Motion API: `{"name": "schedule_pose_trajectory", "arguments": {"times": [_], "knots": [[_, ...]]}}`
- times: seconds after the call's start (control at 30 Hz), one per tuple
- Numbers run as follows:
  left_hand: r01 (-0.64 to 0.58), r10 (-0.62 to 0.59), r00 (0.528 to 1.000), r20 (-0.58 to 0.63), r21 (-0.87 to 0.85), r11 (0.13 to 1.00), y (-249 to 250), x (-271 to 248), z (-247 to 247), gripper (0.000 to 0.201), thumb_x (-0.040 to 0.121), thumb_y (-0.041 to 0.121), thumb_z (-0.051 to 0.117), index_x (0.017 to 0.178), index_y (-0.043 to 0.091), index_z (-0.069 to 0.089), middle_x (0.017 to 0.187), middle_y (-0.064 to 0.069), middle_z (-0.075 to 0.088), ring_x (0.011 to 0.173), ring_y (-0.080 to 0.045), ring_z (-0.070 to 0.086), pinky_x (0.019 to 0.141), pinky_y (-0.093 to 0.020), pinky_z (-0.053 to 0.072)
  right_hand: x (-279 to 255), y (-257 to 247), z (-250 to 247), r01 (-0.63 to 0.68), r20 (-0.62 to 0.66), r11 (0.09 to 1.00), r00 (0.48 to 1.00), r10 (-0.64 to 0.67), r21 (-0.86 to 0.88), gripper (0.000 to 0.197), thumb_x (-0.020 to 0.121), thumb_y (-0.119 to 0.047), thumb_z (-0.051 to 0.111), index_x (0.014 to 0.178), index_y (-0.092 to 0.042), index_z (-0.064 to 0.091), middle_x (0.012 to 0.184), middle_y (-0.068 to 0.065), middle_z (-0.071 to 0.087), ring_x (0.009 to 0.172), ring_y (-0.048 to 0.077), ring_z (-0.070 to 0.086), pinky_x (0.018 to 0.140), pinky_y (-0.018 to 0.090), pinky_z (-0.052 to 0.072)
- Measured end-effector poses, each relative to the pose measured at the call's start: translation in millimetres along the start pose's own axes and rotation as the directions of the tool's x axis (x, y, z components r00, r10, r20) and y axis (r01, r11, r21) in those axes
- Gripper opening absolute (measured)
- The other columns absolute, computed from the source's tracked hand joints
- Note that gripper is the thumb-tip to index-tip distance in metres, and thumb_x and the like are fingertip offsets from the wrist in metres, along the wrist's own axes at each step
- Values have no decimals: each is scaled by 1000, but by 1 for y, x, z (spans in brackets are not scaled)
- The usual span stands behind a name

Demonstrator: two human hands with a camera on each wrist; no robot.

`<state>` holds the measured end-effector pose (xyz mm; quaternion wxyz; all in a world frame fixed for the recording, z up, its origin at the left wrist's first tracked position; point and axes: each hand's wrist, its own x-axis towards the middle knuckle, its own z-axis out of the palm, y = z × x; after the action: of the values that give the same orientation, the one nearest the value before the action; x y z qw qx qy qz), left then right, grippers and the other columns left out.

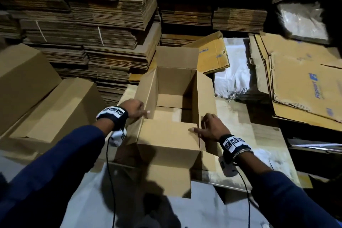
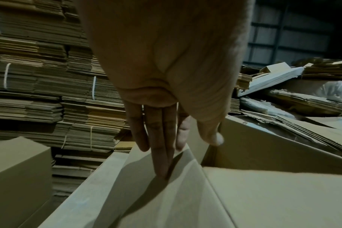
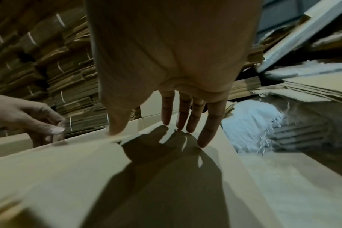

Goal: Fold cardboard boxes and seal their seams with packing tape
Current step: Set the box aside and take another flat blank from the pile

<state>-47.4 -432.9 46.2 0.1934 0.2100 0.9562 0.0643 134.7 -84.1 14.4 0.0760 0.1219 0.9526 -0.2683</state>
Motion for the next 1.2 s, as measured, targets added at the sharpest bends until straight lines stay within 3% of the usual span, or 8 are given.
{"name": "schedule_pose_trajectory", "arguments": {"times": [0.2, 0.37, 0.57, 0.73, 0.83, 0.93, 1.1, 1.2], "knots": [[-27, 30, 998, -54, 49, 998, -4, 63, -38, 66, 90, 60, 72, 139, 18, 57, 132, -11, 68, 116, -33, 64, 93, -38, 52, 79, -15, -21, -15, -1, 998, 1000, 15, -54, 61, 86, -61, 74, 127, -19, 59, 122, 7, 54, 113, 29, 59, 98, 40, 50], [-76, 79, 993, -82, 40, 996, -8, 116, -63, 61, 87, 55, 77, 131, 17, 59, 133, -10, 65, 115, -30, 62, 87, -36, 49, 162, -39, -31, -66, -28, 995, 998, 65, -72, 70, 90, -54, 74, 141, -11, 52, 136, 14, 51, 121, 33, 58, 103, 41, 49], [-105, 103, 993, -53, -29, 994, -14, 155, -58, 69, 88, 43, 81, 145, 14, 56, 143, -11, 61, 130, -31, 57, 106, -41, 49, 255, -56, -51, -197, -66, 980, 978, 197, -6, 71, 93, -43, 75, 146, -5, 47, 140, 20, 59, 126, 37, 58, 100, 39, 47], [-233, 236, 969, -74, 45, 971, -26, 163, -53, 54, 90, 50, 75, 129, 16, 63, 135, -5, 61, 125, -29, 57, 95, -40, 52, 308, -67, -72, -304, -115, 918, 933, 341, 254, 85, 83, -42, 83, 150, -10, 43, 147, 18, 55, 132, 37, 55, 108, 47, 48], [-259, 262, 963, -59, 55, 964, -35, 167, -52, 61, 89, 55, 74, 139, 20, 62, 155, -3, 48, 140, -28, 46, 105, -45, 49, 333, -75, -82, -271, -168, 799, 894, 415, 536, 112, 71, -58, 85, 158, -16, 28, 154, 17, 48, 135, 37, 52, 110, 52, 48], [-267, 269, 962, -48, 54, 962, -37, 173, -53, 70, 89, 59, 72, 147, 22, 57, 159, -4, 44, 144, -27, 41, 110, -47, 45, 340, -95, -98, -162, -206, 667, 875, 438, 728, 102, 83, -66, 75, 160, -20, 27, 147, 7, 50, 129, 32, 53, 106, 48, 48], [-243, 241, 970, -45, -47, 969, -40, 174, -53, 79, 83, 61, 77, 149, 24, 55, 163, -4, 41, 149, -26, 36, 117, -47, 39, 325, -96, -95, -159, -266, 751, 872, 412, 641, 87, 83, -85, 56, 119, -7, 70, 120, 13, 72, 107, 30, 65, 102, 43, 49], [-211, 205, 977, -56, -116, 971, -49, 171, -48, 83, 79, 68, 76, 150, 31, 54, 165, -7, 39, 150, -28, 35, 119, -50, 34, 309, -73, -73, -229, -249, 934, 921, 299, 274, 36, 87, -52, 77, 88, -16, 77, 100, 9, 76, 91, 22, 65, 90, 34, 52]]}}
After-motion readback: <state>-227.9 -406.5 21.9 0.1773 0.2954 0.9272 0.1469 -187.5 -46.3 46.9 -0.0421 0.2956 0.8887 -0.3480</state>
